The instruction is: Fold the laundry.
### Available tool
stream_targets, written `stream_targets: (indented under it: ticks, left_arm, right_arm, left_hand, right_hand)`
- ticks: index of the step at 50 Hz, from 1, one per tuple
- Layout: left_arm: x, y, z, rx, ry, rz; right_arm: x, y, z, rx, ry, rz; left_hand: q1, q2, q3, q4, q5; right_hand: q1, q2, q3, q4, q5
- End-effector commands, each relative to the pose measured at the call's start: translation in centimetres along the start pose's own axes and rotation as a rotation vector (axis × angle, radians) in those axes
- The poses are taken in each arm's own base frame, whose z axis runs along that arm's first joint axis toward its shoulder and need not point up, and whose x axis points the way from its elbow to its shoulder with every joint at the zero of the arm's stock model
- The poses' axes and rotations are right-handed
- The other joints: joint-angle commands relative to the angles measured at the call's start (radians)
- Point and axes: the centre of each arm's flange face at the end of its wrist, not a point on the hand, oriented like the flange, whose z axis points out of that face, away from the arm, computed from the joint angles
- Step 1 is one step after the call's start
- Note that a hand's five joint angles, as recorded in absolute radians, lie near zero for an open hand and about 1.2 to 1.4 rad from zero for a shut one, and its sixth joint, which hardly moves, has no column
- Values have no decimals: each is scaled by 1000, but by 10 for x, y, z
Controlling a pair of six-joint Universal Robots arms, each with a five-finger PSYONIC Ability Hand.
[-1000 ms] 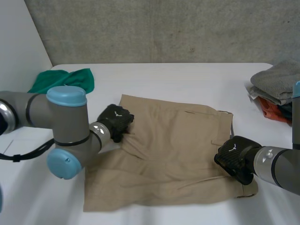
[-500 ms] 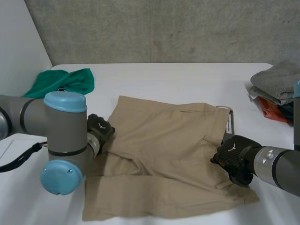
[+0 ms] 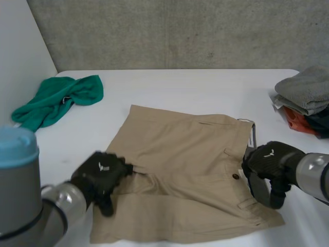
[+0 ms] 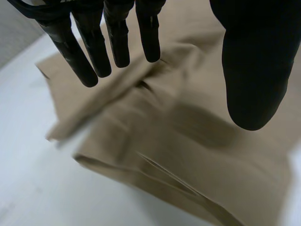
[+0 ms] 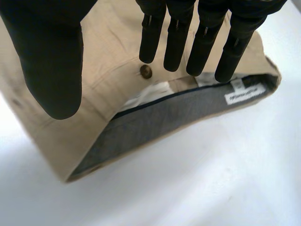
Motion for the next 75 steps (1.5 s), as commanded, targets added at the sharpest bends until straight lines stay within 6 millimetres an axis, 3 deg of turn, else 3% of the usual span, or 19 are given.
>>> stream_targets:
  ticks: [1, 13, 15, 17, 19, 26, 31, 37, 45, 53, 56, 57, 61, 65, 70, 71, 72, 73, 75]
  left_arm:
    - [15, 21, -20, -45, 44, -5]
    - [30, 33, -24, -57, 74, 19]
    - [29, 33, -20, -45, 62, 26]
    - [31, 36, -17, -48, 60, 30]
    - [34, 38, -14, -53, 64, 39]
    - [42, 31, -26, -18, 81, 68]
    - [47, 31, -50, -68, 134, 90]
    - [36, 20, -45, -74, 116, 73]
    - [5, -25, 17, 113, -6, 78]
    - [-45, -100, 83, 357, -163, 80]
    - [-55, -116, 105, 413, -195, 89]
    - [-61, -123, 123, 442, -208, 100]
    - [-74, -131, 171, 490, -248, 139]
    - [-77, -118, 212, 467, -280, 180]
    - [-72, -108, 232, 453, -302, 169]
    - [-72, -107, 234, 456, -307, 162]
    - [-72, -106, 236, 463, -310, 155]
    - [-71, -108, 237, 490, -312, 133]
    - [-69, -110, 236, 514, -301, 99]
  right_arm:
    - [-11, 17, -16, -67, -75, 57]
    - [-40, 48, 10, 60, -47, 44]
    - [-43, 51, 16, 80, -30, 43]
    - [-45, 54, 22, 85, -22, 44]
    - [-41, 52, 25, 102, 10, 46]
    - [-29, 41, 4, 127, 87, 46]
    - [-26, 45, -24, -13, -51, 21]
    - [-16, 39, -17, 42, -159, 14]
    - [-2, 11, 9, 119, -73, 174]
    - [42, -20, 51, 262, 148, 250]
    - [57, -27, 73, 296, 242, 260]
    - [66, -28, 85, 311, 296, 260]
    - [88, -31, 114, 384, 434, 249]
    - [95, -32, 144, 454, 499, 222]
    - [99, -34, 169, 523, 566, 175]
    - [101, -34, 172, 532, 583, 167]
    - [103, -35, 174, 540, 598, 160]
    - [105, -36, 177, 547, 629, 148]
    - [107, -36, 179, 542, 664, 144]
  left_hand:
    - [69, 61, 65, 70, 58]
    - [280, 271, 275, 281, 269]
    - [374, 365, 369, 375, 363]
    - [585, 576, 580, 585, 573]
    - [1003, 994, 998, 1003, 991]
    - [1011, 1003, 1007, 1012, 1000]
    - [1011, 1003, 1007, 1012, 1000]
    - [1011, 1003, 1007, 1012, 1000]
    - [1011, 1003, 1007, 1012, 1000]
    - [1011, 1003, 1007, 1012, 1000]
    - [1011, 1003, 1007, 1012, 1000]
    - [1011, 1003, 1007, 1012, 1000]
    - [1011, 1003, 1007, 1012, 1000]
    - [1011, 1003, 1007, 1012, 1000]
    - [1011, 1003, 1007, 1012, 1000]
    - [1011, 1003, 1007, 1012, 1000]
    - [1011, 1003, 1007, 1012, 1000]
    - [477, 468, 472, 477, 465]
    - [-211, -219, -215, -210, -222]
  right_hand:
    - [6, 21, 16, 17, 44]
    - [47, 62, 57, 58, 85]
    - [146, 162, 157, 158, 184]
    - [474, 489, 484, 485, 512]
    - [885, 901, 895, 897, 923]
    - [887, 903, 897, 899, 925]
    - [887, 903, 897, 899, 925]
    - [887, 903, 897, 899, 925]
    - [887, 903, 897, 899, 925]
    - [887, 903, 897, 899, 925]
    - [887, 903, 897, 899, 925]
    - [887, 903, 897, 899, 925]
    - [887, 903, 897, 899, 925]
    - [887, 903, 897, 899, 925]
    - [887, 903, 897, 899, 925]
    - [808, 824, 818, 820, 846]
    - [409, 425, 419, 421, 447]
    - [-98, -82, -87, -86, -60]
    - [-290, -274, -279, -278, -252]
